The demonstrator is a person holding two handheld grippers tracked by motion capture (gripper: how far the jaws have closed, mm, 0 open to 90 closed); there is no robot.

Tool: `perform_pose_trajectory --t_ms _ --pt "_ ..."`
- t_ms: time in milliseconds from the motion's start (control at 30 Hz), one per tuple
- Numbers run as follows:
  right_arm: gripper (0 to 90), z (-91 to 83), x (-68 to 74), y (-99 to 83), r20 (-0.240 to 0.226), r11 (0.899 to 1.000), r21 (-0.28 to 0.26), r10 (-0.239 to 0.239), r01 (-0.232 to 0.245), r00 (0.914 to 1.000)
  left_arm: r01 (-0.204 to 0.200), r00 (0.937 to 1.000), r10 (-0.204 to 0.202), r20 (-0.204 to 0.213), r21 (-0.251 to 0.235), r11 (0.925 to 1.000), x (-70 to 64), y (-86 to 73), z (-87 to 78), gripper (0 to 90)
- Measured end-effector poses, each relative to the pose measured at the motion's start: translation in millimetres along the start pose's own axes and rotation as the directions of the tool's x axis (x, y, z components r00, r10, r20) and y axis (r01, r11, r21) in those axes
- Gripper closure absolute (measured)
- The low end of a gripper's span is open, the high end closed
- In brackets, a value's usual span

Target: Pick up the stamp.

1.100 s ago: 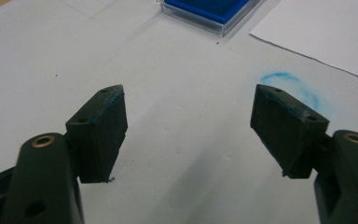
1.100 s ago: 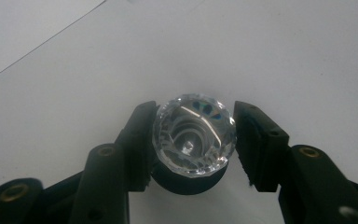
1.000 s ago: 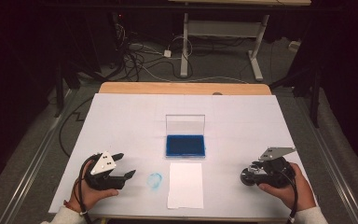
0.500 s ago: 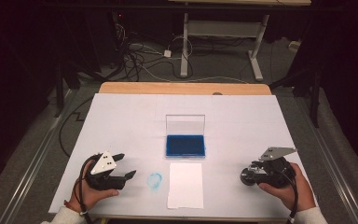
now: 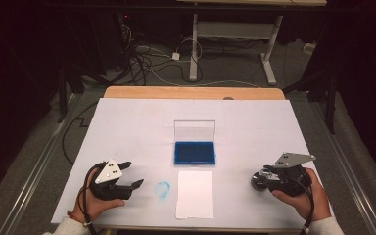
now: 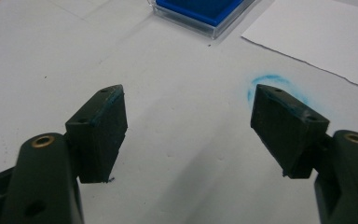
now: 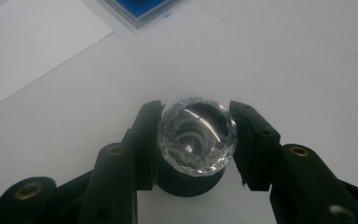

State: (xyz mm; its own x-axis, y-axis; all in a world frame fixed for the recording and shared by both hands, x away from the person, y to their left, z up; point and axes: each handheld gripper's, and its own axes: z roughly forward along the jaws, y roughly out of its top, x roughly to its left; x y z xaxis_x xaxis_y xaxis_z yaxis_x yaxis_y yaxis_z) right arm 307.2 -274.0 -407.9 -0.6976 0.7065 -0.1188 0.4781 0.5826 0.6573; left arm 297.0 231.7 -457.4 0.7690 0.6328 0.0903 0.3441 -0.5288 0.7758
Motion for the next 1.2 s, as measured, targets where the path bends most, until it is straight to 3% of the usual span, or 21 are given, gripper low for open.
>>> perform_pose_trajectory --t_ms 233,400,567,600,667,767,900,1100,1200 --pt "56.6 -4.5 -4.4 10.7 0.018 0.997 -0.076 0.021 -0.02 0.9996 -0.003 1.0 0.003 -0.008 0.007 1.0 0.7 2.0 2.2 24.2" --pt "56.6 -4.4 -7.3 18.5 0.033 0.995 -0.1 0.013 -0.01 0.9994 -0.008 1.0 0.008 0.001 0.011 0.9999 0.9 1.8 4.2 24.2" --pt "56.6 -0.7 -7.5 29.8 0.081 0.988 -0.14 -0.049 0.06 0.9955 0.003 1.0 -0.003 -0.001 0.006 1.0 1.7 0.7 3.8 24.2" --pt "56.6 1.9 -6.7 35.8 0.14 0.983 -0.147 -0.086 0.107 0.9864 0.007 1.0 -0.007 -0.002 0.009 0.9999 1.9 -0.3 4.4 24.2" --pt "56.7 4.8 -9.4 41.3 0.154 0.978 -0.173 -0.092 0.119 0.9837 0.011 0.9999 -0.011 0.003 0.021 0.9997 1.8 -2.5 5.0 24.2" --pt "56.6 9.4 -14.1 47.5 0.145 0.974 -0.197 -0.083 0.111 0.9859 0.013 0.9999 -0.013 -0.004 0.028 0.9995 1.3 -4.1 3.3 24.2" --pt "56.6 17.4 -21.5 65.0 0.087 0.963 -0.259 -0.047 0.068 0.9952 0.009 0.9998 -0.009 -0.015 0.024 0.9997 0.3 -3.4 1.7 24.2" --pt "56.7 21.8 -19.7 78.0 0.028 0.951 -0.308 -0.015 0.023 0.9995 0.013 0.9996 -0.012 -0.024 0.035 0.9993 1.9 -4.4 3.3 24.2" --pt "56.7 23.8 -14.5 84.4 0.0 0.943 -0.332 -0.022 0.021 0.9998 0.008 0.9998 -0.008 -0.018 0.032 0.9995 1.8 -3.2 4.7 24.2"
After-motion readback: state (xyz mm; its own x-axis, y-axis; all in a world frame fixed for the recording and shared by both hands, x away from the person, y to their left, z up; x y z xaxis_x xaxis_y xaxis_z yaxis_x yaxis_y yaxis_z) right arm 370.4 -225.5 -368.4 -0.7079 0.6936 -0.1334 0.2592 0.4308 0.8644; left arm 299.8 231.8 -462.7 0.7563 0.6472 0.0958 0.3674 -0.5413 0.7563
